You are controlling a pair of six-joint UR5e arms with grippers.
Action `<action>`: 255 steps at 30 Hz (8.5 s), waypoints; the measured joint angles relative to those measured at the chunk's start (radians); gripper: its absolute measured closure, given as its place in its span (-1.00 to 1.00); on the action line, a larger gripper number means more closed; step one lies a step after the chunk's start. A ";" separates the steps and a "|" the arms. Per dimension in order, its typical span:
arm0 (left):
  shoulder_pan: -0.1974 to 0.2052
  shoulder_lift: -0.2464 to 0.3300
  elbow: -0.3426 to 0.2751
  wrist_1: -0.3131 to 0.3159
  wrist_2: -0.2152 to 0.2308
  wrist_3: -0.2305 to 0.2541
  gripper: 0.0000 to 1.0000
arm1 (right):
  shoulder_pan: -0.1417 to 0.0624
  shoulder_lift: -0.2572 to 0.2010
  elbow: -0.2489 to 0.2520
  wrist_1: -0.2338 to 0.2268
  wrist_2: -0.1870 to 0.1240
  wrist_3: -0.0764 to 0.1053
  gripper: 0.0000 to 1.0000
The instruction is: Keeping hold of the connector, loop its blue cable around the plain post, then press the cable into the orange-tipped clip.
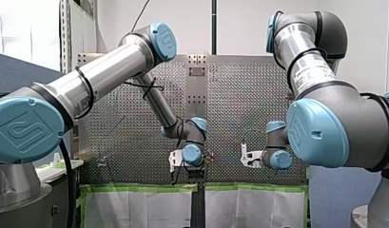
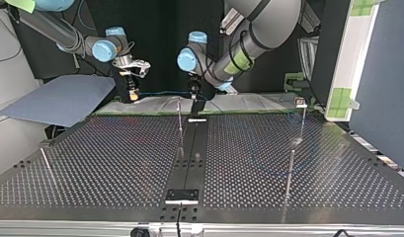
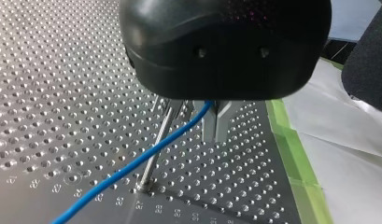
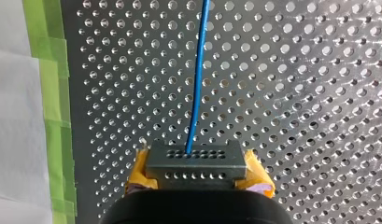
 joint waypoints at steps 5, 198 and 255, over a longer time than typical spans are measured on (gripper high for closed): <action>0.016 -0.002 0.017 0.000 0.017 -0.007 1.00 | 0.000 0.000 0.000 -0.014 -0.020 0.008 1.00; 0.102 0.038 0.099 -0.205 0.134 0.138 -0.97 | -0.049 0.139 -0.297 0.146 -0.050 0.038 1.00; -0.065 0.050 0.014 -0.119 -0.017 0.123 -0.97 | -0.040 0.139 -0.298 0.164 -0.050 0.033 1.00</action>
